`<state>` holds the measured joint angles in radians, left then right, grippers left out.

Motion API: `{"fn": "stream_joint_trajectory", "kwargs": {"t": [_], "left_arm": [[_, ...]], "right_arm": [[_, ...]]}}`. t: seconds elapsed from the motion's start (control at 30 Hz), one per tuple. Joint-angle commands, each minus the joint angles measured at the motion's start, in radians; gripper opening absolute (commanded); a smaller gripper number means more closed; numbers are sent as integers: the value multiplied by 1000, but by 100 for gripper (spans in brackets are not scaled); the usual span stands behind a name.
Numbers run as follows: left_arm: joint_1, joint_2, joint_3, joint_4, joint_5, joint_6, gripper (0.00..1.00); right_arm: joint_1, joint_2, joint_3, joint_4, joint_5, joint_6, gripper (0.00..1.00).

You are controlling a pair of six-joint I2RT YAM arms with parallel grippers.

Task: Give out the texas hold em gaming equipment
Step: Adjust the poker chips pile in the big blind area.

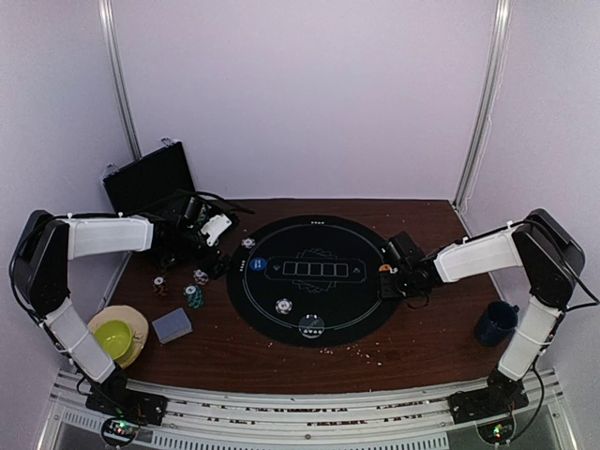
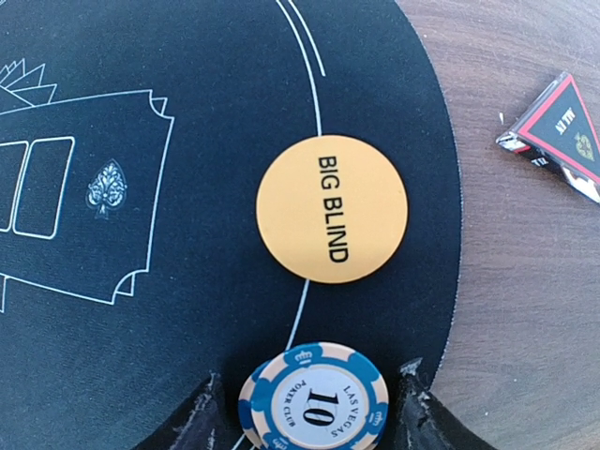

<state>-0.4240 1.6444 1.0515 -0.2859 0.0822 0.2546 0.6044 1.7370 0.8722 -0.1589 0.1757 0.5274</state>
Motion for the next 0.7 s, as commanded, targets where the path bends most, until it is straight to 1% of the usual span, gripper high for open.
{"fn": "stream_joint_trajectory", "kwargs": {"t": [0.0, 0.1, 0.17, 0.2, 0.3, 0.4, 0.47, 0.6, 0.67], "left_arm": [[7, 10, 10, 28, 0, -5, 98], [8, 10, 10, 28, 0, -5, 98], [7, 10, 10, 28, -1, -5, 98], [7, 10, 10, 28, -1, -5, 98], [8, 10, 10, 29, 1, -5, 98], [8, 10, 10, 29, 0, -5, 98], [8, 10, 10, 28, 1, -5, 98], [7, 9, 11, 27, -10, -3, 98], [7, 2, 11, 24, -14, 0, 98]], "right_arm": [[1, -20, -13, -1, -18, 5, 60], [2, -20, -13, 1, -18, 7, 57], [3, -21, -13, 0, -15, 6, 46], [3, -22, -12, -1, -15, 5, 44], [3, -20, -10, -3, -16, 4, 47], [3, -20, -7, -4, -14, 4, 48], [3, -20, -3, -8, -15, 2, 52], [7, -31, 13, -28, -11, -9, 72], [16, -50, 31, -53, 0, -14, 79]]}}
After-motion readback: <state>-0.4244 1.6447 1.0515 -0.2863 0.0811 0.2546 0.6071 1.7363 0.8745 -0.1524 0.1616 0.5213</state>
